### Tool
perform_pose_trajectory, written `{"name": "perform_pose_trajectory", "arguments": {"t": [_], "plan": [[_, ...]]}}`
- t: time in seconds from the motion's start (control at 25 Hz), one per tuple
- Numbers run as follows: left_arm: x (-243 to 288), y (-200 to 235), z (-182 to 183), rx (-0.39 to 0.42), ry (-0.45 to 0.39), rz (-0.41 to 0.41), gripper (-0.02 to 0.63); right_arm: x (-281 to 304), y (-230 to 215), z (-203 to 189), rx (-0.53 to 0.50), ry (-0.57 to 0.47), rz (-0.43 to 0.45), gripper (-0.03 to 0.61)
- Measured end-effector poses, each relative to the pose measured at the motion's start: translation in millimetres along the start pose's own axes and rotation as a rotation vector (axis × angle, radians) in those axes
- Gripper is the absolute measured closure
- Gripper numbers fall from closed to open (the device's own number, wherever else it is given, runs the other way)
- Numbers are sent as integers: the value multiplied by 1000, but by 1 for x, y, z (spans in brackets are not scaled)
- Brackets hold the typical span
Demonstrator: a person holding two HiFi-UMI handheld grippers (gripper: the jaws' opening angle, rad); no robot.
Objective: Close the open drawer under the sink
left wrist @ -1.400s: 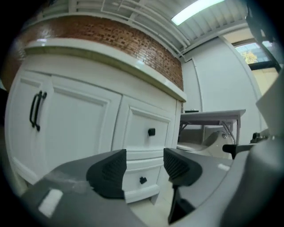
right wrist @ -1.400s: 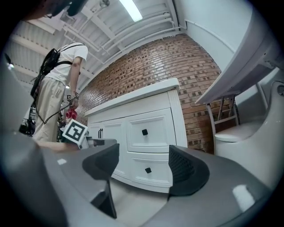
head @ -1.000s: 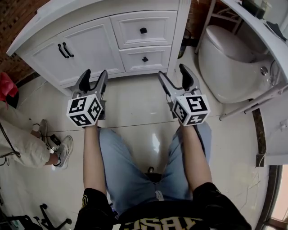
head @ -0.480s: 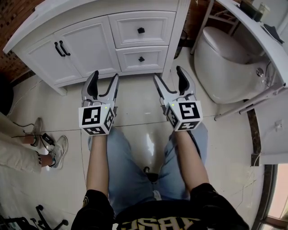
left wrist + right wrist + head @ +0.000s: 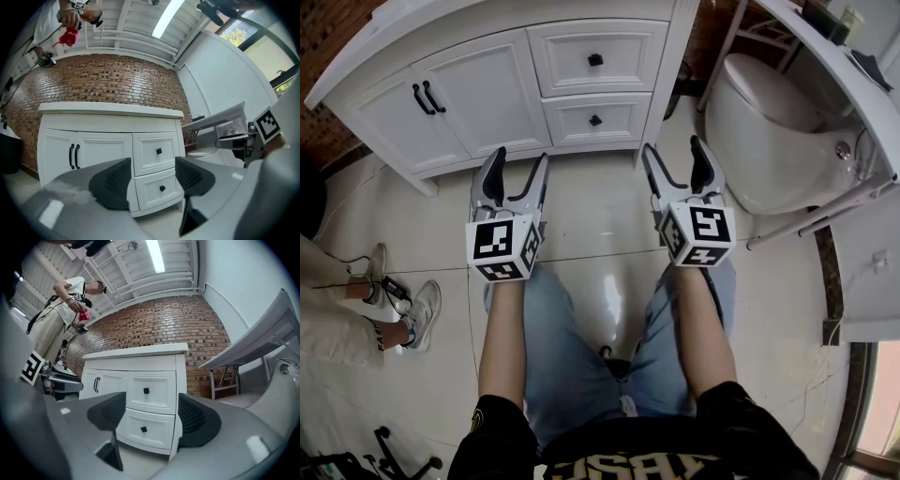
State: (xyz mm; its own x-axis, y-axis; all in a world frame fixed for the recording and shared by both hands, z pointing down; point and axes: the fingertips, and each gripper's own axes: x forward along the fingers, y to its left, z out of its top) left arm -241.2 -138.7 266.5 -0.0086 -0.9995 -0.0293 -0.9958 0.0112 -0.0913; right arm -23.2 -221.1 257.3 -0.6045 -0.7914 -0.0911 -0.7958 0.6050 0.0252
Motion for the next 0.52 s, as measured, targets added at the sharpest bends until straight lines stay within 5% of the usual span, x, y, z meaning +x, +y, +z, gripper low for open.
{"name": "perform_pose_trajectory", "arguments": {"t": [0.52], "plan": [[3, -4, -7, 36, 26, -20, 296, 0, 12, 0, -16, 11, 33, 236]]}}
